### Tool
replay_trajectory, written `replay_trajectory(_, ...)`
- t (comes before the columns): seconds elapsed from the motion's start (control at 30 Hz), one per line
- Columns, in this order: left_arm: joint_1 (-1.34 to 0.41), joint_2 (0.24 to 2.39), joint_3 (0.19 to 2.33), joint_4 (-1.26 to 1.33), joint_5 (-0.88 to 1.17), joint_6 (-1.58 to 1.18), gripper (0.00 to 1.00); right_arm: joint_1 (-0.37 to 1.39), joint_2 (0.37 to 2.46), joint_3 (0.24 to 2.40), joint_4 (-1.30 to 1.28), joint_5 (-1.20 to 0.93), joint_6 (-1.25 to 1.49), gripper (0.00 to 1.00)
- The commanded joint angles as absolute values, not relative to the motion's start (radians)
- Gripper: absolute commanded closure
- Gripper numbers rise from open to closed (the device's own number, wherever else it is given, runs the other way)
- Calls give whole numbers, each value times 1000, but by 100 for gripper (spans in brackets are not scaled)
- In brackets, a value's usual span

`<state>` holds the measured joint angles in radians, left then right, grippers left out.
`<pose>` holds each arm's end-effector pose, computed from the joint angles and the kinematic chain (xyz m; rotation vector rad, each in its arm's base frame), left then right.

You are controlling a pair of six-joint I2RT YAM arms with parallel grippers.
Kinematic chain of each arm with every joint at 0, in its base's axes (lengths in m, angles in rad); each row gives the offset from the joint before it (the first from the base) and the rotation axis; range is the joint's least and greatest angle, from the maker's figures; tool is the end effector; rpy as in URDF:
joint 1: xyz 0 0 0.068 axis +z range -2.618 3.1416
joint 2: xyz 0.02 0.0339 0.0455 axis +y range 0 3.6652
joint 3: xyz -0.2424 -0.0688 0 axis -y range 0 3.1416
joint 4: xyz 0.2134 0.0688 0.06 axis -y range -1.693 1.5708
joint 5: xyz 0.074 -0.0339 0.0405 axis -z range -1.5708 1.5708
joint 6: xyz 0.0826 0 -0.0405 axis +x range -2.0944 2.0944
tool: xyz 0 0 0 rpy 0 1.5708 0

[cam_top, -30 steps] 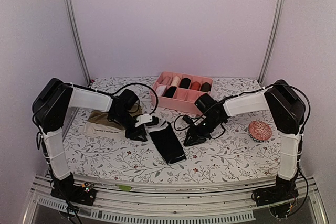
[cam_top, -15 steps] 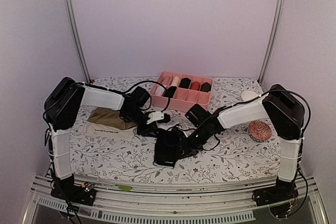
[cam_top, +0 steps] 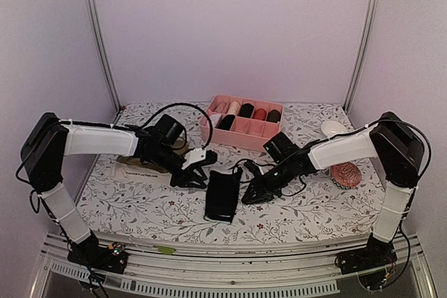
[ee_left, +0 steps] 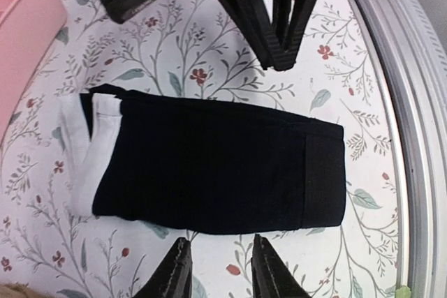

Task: Roll the underwear
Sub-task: Rotate the underwear at the center of the board, then roll the underwear at the center of the board.

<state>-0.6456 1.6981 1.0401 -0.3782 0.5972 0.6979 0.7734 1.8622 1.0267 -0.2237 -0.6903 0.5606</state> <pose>0.2347 -0.2349 0.1485 1.7189 1.8236 -0.7505 0.2099 0.2784 0.1076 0.5656 -2.7881 -1.2583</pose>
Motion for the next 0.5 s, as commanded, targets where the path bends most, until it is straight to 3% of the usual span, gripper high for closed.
replay_trajectory(0.0,-686,1777,1032,-340,617,663,71,770,1905,1024,-108,-760,660,85)
replay_trajectory(0.47,-836,1956,1119,-363,489,688,78,770,2039,1022,-10,-798,729,93)
